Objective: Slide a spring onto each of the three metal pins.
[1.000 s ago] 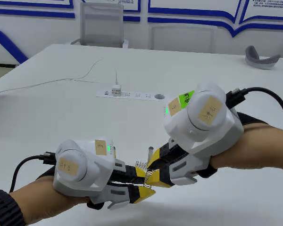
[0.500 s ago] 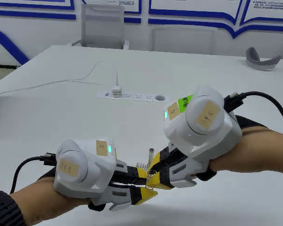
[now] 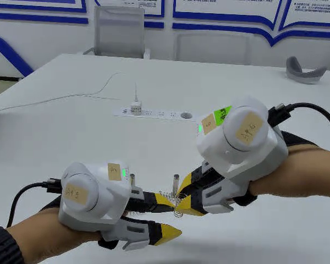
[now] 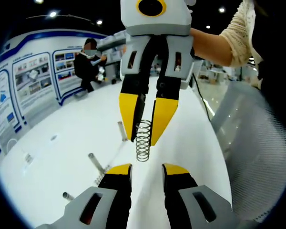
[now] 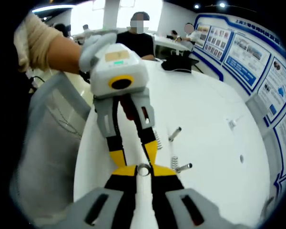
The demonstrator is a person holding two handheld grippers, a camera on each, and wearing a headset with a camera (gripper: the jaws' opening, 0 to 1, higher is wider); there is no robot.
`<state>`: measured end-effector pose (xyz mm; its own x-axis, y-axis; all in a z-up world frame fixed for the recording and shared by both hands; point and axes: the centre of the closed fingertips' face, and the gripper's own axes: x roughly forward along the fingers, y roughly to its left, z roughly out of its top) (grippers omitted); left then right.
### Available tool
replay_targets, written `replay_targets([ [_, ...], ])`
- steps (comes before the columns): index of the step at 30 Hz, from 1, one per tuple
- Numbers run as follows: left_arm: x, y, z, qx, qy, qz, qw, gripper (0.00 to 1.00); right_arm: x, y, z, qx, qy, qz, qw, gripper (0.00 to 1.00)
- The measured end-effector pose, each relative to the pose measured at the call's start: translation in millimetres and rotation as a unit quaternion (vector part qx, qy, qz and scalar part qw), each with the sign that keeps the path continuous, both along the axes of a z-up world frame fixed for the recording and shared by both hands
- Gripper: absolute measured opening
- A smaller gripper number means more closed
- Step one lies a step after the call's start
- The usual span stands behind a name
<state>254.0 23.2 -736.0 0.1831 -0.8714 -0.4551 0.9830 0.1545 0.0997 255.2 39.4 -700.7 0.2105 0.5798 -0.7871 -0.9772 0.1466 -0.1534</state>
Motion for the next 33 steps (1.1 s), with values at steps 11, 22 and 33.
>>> replay_targets([
  [11, 6.2, 17.6, -4.9, -0.001, 0.009, 0.027, 0.9996, 0.34, 8.1, -16.6, 1.9, -0.004, 0.001, -0.020, 0.9998, 0.12],
  [22, 11.8, 33.8, -5.8, -0.007, 0.018, 0.057, 0.9982, 0.39, 16.5, -33.1, 5.1, -0.004, 0.000, -0.044, 0.9990, 0.12],
  [33, 17.8, 51.0, -6.9, -0.011, 0.022, 0.084, 0.9961, 0.42, 26.6, -48.6, 13.3, 0.001, -0.004, -0.067, 0.9977, 0.12],
])
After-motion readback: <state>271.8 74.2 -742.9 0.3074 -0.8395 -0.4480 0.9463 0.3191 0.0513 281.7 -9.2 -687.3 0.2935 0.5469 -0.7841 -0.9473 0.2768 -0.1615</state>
